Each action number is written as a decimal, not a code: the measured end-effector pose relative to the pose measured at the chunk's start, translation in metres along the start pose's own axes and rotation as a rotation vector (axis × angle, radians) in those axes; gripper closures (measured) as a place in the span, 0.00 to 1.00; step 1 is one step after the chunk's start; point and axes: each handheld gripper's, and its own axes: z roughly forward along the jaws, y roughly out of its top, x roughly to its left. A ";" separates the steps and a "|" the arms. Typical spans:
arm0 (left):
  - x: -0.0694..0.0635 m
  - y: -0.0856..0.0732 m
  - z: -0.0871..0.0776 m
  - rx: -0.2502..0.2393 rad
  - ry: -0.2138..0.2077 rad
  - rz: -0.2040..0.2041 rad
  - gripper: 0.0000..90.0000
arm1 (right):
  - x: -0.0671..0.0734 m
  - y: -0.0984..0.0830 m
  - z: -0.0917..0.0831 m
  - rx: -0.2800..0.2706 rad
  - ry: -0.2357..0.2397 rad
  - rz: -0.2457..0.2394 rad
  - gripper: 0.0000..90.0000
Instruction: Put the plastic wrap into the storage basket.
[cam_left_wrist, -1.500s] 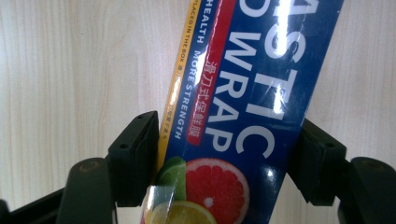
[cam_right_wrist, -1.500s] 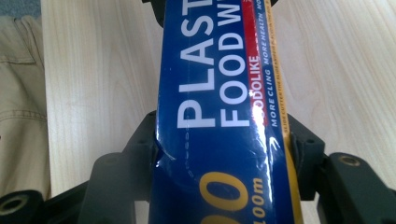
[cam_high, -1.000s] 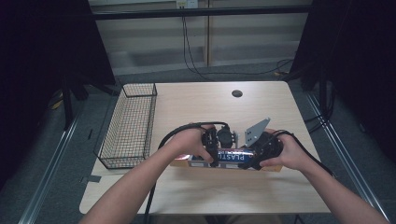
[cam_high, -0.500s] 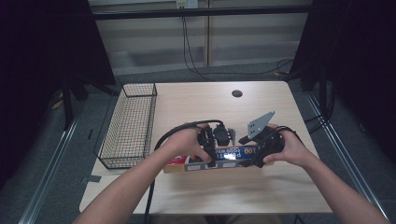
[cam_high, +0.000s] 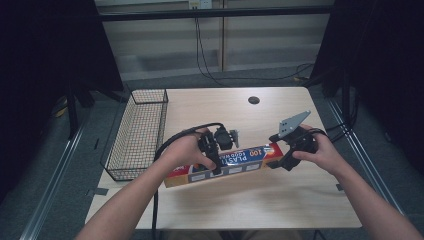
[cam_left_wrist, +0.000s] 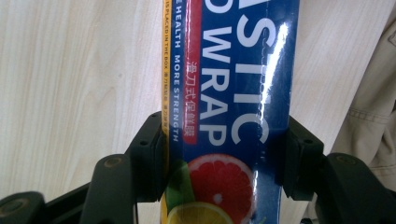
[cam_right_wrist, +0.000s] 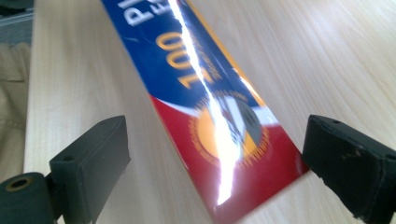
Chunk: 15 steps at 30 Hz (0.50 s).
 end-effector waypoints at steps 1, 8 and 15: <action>0.000 -0.001 -0.001 0.004 0.005 0.002 0.49 | -0.001 -0.002 -0.001 -0.009 -0.001 0.012 0.07; 0.007 -0.013 -0.007 -0.003 0.022 -0.058 0.49 | -0.004 -0.012 -0.003 -0.018 -0.026 0.057 0.07; 0.015 -0.025 -0.015 -0.004 0.039 -0.128 0.49 | 0.000 -0.019 0.004 0.002 -0.021 0.057 0.07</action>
